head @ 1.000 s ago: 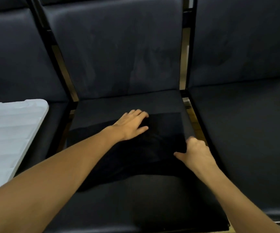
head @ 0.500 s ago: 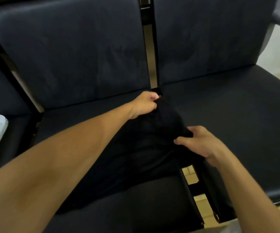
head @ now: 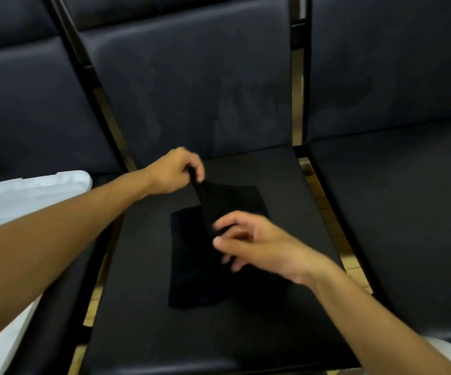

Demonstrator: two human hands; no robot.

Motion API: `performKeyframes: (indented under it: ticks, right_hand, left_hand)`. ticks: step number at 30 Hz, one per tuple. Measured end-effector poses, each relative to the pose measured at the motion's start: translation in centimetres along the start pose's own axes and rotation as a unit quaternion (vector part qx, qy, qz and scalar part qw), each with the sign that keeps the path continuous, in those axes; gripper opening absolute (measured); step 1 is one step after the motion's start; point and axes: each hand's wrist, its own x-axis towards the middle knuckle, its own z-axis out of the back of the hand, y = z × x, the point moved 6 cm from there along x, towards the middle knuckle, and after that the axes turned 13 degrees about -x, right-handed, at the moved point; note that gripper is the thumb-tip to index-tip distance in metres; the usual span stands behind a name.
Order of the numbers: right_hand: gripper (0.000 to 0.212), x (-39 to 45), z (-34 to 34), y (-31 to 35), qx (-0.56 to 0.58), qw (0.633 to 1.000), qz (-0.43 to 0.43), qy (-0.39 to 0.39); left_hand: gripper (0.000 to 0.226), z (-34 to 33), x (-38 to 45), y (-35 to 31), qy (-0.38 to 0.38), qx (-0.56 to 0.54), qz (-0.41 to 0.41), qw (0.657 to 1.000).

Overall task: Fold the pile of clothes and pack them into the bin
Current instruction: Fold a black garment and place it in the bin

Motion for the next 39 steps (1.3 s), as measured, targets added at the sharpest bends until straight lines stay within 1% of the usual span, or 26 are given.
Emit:
performKeyframes:
  ticks: [1, 2, 3, 4, 5, 6, 8, 9, 11, 12, 13, 14, 16, 17, 18, 20, 21, 23, 25, 26, 28, 29, 31, 34, 36, 39]
  right_hand:
    - [0.024, 0.4, -1.4, 0.0, -0.011, 0.999, -0.005, 0.042]
    - [0.026, 0.6, -2.0, -0.3, -0.041, 0.997, -0.014, 0.061]
    - [0.025, 0.8, -1.7, -0.9, -0.086, 0.995, -0.019, 0.054]
    - [0.023, 1.1, -1.0, -1.6, -0.150, 0.988, -0.025, 0.023]
    - [0.020, 1.3, 0.3, -2.5, -0.227, 0.973, -0.039, -0.028]
    - [0.018, 1.5, 1.8, -3.5, -0.297, 0.949, -0.065, -0.088]
    - [0.024, 1.6, 4.4, -4.8, -0.365, 0.903, -0.128, -0.188]
    - [0.034, 1.7, 5.0, -5.4, -0.374, 0.891, -0.156, -0.204]
    - [0.064, 2.4, 5.2, -6.4, -0.370, 0.889, -0.203, -0.180]
    - [0.076, 2.8, 4.9, -6.8, -0.365, 0.891, -0.219, -0.161]
    - [0.084, 3.1, 4.7, -7.1, -0.365, 0.890, -0.229, -0.145]
    - [0.084, 3.5, 4.4, -7.2, -0.369, 0.889, -0.234, -0.134]
    - [0.069, 3.8, 4.4, -7.3, -0.366, 0.891, -0.244, -0.116]
    - [0.058, 3.9, 4.4, -7.2, -0.362, 0.894, -0.241, -0.106]
    - [0.048, 4.0, 4.4, -7.0, -0.357, 0.901, -0.226, -0.098]
    - [0.031, 4.1, 4.2, -6.2, -0.358, 0.913, -0.175, -0.087]
    - [0.027, 4.0, 3.9, -5.5, -0.367, 0.916, -0.140, -0.082]
    - [0.025, 3.8, 2.4, -3.5, -0.401, 0.913, -0.055, -0.058]
    - [0.018, 3.0, 0.3, -1.0, -0.412, 0.911, -0.001, -0.037]
    - [0.017, 2.6, -1.4, 0.5, -0.436, 0.899, 0.021, -0.030]
    - [0.019, 2.0, -5.2, 3.9, -0.514, 0.854, 0.071, -0.037]
    - [0.021, 1.8, -6.3, 5.4, -0.548, 0.829, 0.097, -0.055]
    - [0.024, 1.1, -11.1, 9.4, -0.588, 0.789, 0.164, -0.074]
    - [0.023, 0.4, -18.7, 14.3, -0.612, 0.753, 0.234, -0.060]
    - [0.022, 0.1, -24.1, 16.7, -0.611, 0.745, 0.266, -0.024]
    - [0.020, -0.3, -32.7, 18.7, -0.596, 0.738, 0.309, 0.065]
  left_hand:
    - [0.058, 0.4, -1.5, 1.6, 0.016, 0.036, 0.021, 0.999]
    - [0.059, 0.4, -2.7, 3.0, 0.036, 0.066, 0.043, 0.996]
    - [0.058, 0.1, -3.5, 4.1, 0.056, 0.087, 0.062, 0.993]
    - [0.055, -0.3, -4.1, 4.7, 0.067, 0.100, 0.074, 0.990]
    - [0.052, -1.1, -4.1, 4.8, 0.071, 0.106, 0.074, 0.989]
    - [0.048, -2.0, -3.6, 4.4, 0.070, 0.114, 0.060, 0.989]
    - [0.043, -4.6, -1.9, 2.2, 0.077, 0.149, -0.005, 0.986]
    - [0.049, -6.5, -0.9, 0.8, 0.096, 0.178, -0.044, 0.978]
    - [0.076, -10.5, 0.8, -1.6, 0.178, 0.252, -0.092, 0.947]
    - [0.085, -12.1, 1.6, -2.5, 0.217, 0.284, -0.105, 0.928]
    - [0.087, -13.5, 2.3, -3.2, 0.247, 0.310, -0.113, 0.911]
    - [0.080, -14.2, 2.8, -3.8, 0.266, 0.337, -0.111, 0.896]
    - [0.049, -14.5, 3.1, -4.2, 0.274, 0.388, -0.102, 0.874]
    - [0.034, -14.0, 3.0, -4.1, 0.262, 0.413, -0.107, 0.865]
    - [0.027, -13.3, 2.6, -4.0, 0.248, 0.438, -0.121, 0.855]
    - [0.029, -11.5, 0.6, -3.9, 0.218, 0.476, -0.152, 0.838]
    - [0.033, -10.5, -0.8, -4.0, 0.204, 0.484, -0.158, 0.836]
    - [0.032, -8.1, -4.9, -4.0, 0.179, 0.473, -0.120, 0.854]
    - [0.033, -5.7, -9.4, -3.7, 0.133, 0.448, -0.063, 0.882]
    - [0.037, -4.2, -12.5, -3.5, 0.093, 0.429, -0.036, 0.898]
    - [0.043, -1.5, -18.7, -3.4, 0.017, 0.391, 0.000, 0.920]
    - [0.044, -0.7, -20.6, -3.4, -0.019, 0.371, 0.003, 0.928]
    - [0.042, 1.7, -27.2, -3.4, -0.078, 0.336, 0.056, 0.937]
    - [0.033, 4.2, -37.4, -3.1, -0.160, 0.309, 0.151, 0.925]
    - [0.028, 4.9, -44.7, -2.8, -0.217, 0.292, 0.190, 0.912]
    - [0.021, 4.7, -54.4, -2.7, -0.285, 0.249, 0.241, 0.894]
